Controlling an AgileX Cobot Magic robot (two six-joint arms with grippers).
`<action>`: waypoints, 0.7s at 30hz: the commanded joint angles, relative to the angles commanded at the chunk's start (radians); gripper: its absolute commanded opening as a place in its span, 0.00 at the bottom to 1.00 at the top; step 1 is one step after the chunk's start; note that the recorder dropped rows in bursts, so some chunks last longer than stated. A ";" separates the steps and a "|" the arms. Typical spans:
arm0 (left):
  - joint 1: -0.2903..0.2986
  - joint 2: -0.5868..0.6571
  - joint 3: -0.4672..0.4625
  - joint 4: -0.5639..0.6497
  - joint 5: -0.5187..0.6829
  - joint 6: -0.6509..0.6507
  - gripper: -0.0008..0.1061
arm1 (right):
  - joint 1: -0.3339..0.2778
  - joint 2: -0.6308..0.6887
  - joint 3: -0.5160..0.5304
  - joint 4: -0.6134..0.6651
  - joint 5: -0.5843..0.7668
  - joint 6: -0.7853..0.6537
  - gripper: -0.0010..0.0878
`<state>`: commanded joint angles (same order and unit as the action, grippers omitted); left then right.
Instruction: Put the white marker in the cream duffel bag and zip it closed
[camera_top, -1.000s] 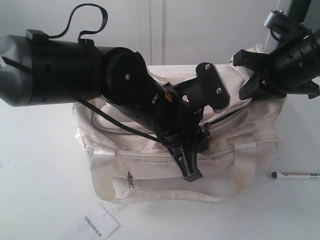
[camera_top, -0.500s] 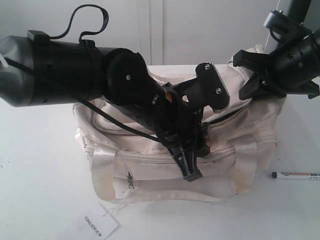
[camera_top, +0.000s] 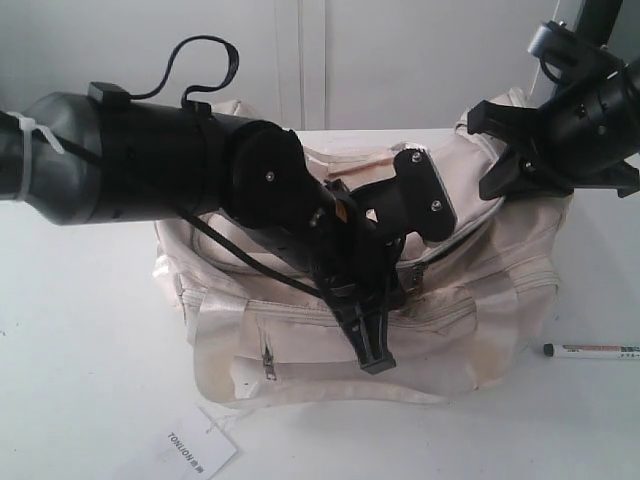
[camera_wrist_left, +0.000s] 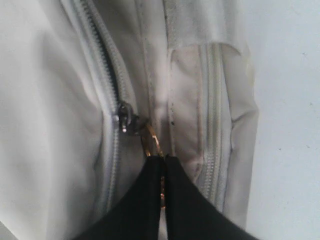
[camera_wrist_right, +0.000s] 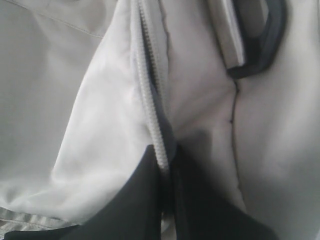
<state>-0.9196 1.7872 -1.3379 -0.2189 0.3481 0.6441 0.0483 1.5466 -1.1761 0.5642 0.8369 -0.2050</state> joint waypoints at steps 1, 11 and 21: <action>0.000 -0.006 0.000 0.000 0.003 0.000 0.01 | 0.000 0.000 0.000 0.000 0.000 0.000 0.01; 0.000 -0.049 0.000 0.004 0.005 -0.002 0.01 | 0.000 0.000 0.000 0.000 0.000 0.000 0.01; 0.000 -0.124 0.000 0.038 0.102 -0.057 0.01 | 0.000 0.000 0.000 0.000 -0.011 -0.002 0.01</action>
<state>-0.9196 1.6627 -1.3379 -0.1812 0.4504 0.5871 0.0483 1.5466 -1.1761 0.5642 0.8259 -0.2065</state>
